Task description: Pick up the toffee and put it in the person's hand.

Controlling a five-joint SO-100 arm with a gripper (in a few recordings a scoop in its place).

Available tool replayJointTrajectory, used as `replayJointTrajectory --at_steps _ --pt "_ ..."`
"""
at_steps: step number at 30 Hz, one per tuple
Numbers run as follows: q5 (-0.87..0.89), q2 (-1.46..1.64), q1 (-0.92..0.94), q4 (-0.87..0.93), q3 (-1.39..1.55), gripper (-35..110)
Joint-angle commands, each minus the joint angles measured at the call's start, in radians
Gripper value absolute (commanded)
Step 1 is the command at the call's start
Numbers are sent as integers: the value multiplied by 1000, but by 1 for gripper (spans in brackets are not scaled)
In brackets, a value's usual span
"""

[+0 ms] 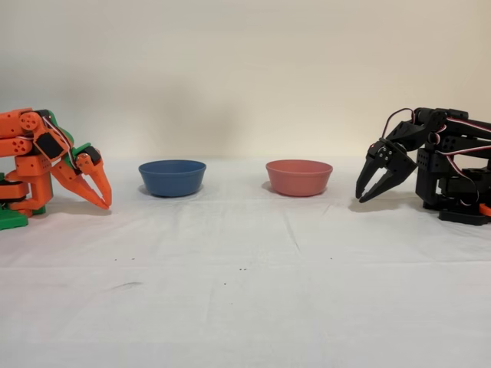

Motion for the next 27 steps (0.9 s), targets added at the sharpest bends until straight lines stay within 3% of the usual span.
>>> replayJointTrajectory --at_steps 1,27 --pt "21 69 2 3 12 0" --pt "25 69 2 3 14 0"
